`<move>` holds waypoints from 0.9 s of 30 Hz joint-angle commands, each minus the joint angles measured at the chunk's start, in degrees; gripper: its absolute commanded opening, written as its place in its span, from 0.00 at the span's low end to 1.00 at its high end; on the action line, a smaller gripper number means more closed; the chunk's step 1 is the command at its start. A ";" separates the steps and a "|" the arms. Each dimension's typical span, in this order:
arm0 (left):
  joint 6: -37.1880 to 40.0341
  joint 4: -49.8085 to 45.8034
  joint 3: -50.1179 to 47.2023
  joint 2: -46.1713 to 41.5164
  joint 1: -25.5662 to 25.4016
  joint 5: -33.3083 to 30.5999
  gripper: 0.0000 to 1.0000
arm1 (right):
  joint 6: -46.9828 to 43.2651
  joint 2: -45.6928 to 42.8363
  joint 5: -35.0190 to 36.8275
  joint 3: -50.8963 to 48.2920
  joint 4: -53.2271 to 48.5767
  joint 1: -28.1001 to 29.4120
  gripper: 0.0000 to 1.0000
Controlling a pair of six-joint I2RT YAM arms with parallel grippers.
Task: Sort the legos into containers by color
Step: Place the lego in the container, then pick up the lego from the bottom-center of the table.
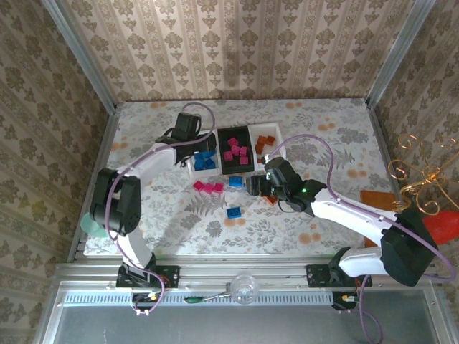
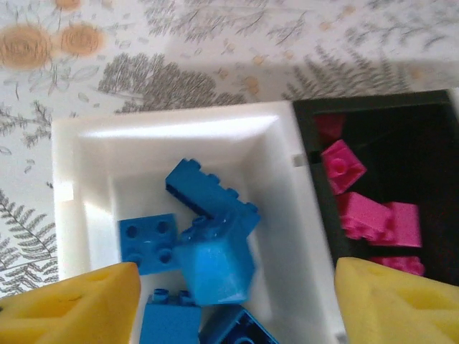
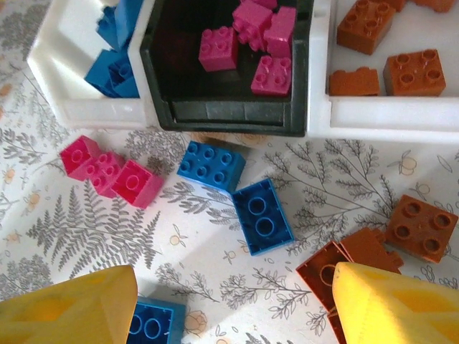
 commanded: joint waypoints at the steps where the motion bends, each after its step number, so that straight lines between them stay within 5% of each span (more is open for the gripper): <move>1: -0.77 1.84 -2.47 -8.20 -0.91 2.86 0.78 | 1.59 1.82 1.24 -1.06 -3.13 0.18 0.74; 8: -1.96 4.43 -13.76 -21.79 -9.22 2.16 0.99 | -0.15 6.73 -1.65 -1.17 -3.71 0.95 0.74; 17: -5.00 0.68 -31.96 -42.55 -15.01 -8.93 1.00 | -4.68 16.04 -4.04 3.98 -0.86 11.29 0.85; 27: -8.33 -7.47 -41.70 -59.21 -15.24 -12.76 1.00 | 0.41 27.41 4.49 11.42 -4.76 16.37 0.85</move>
